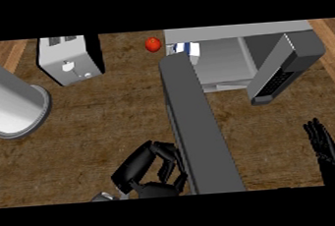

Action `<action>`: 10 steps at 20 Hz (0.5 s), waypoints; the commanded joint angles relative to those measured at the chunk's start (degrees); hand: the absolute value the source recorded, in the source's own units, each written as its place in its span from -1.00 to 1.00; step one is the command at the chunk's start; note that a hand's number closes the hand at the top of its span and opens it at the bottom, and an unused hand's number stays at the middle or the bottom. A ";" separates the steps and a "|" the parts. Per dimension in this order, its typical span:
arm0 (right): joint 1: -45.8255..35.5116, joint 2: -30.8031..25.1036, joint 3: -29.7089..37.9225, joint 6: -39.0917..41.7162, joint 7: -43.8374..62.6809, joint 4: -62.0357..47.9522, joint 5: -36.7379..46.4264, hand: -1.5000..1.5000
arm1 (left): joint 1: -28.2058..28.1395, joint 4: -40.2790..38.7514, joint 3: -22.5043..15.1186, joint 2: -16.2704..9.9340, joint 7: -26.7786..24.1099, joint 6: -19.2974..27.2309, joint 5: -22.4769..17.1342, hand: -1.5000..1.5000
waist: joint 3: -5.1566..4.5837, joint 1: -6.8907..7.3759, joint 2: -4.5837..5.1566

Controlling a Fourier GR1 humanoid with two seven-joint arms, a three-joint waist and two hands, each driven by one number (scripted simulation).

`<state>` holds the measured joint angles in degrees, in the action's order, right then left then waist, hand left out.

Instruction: Pick up the milk, place it into the microwave and close the microwave

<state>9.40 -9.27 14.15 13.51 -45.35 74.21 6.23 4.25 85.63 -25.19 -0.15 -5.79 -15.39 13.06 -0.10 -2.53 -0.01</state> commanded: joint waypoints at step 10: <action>5.35 -3.48 1.93 8.07 3.77 15.60 -8.14 -1.00 | 18.20 -28.54 -25.71 0.13 -9.15 18.99 -16.94 1.00 | -0.14 -2.44 0.60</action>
<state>14.53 -12.46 16.36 19.77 -43.03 85.39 -0.09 19.96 61.26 -41.80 -0.34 -14.79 -2.85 1.75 -0.14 -3.63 0.37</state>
